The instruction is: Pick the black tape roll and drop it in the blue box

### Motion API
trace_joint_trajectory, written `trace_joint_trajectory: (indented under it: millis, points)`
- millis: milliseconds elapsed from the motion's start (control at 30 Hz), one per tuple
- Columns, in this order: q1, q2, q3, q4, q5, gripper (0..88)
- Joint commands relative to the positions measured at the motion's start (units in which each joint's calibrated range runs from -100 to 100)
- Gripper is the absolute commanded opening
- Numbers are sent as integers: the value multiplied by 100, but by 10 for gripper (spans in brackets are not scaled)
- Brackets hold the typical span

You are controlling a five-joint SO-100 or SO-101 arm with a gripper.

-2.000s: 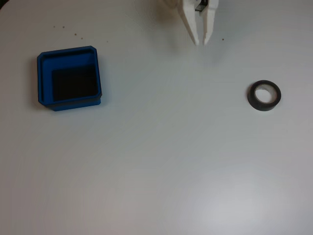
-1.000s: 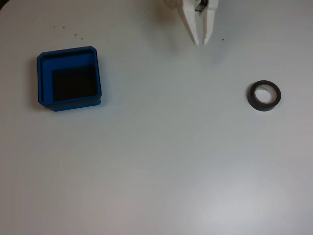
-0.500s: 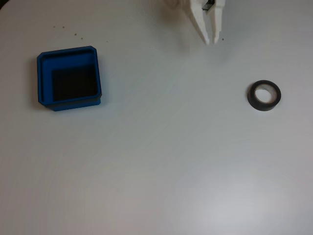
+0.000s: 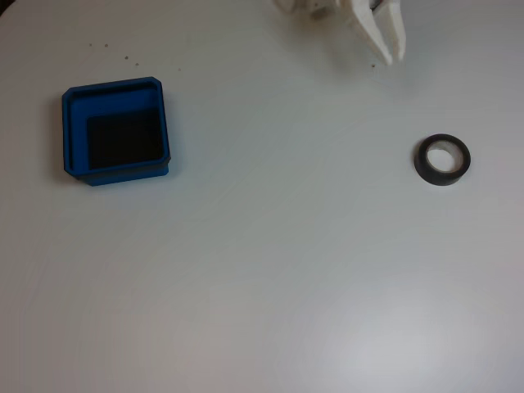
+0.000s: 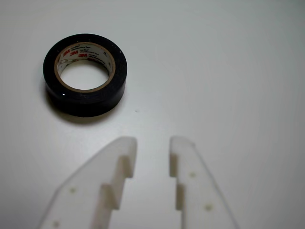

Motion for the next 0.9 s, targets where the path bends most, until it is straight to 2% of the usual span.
trace_joint_trajectory:
  millis: [0,567,867]
  points:
    - [-309,-323,90,-54,-26,10]
    - [-1295,-323,90,-54,26,10]
    - [-1315,-323,72,-62,-26,10]
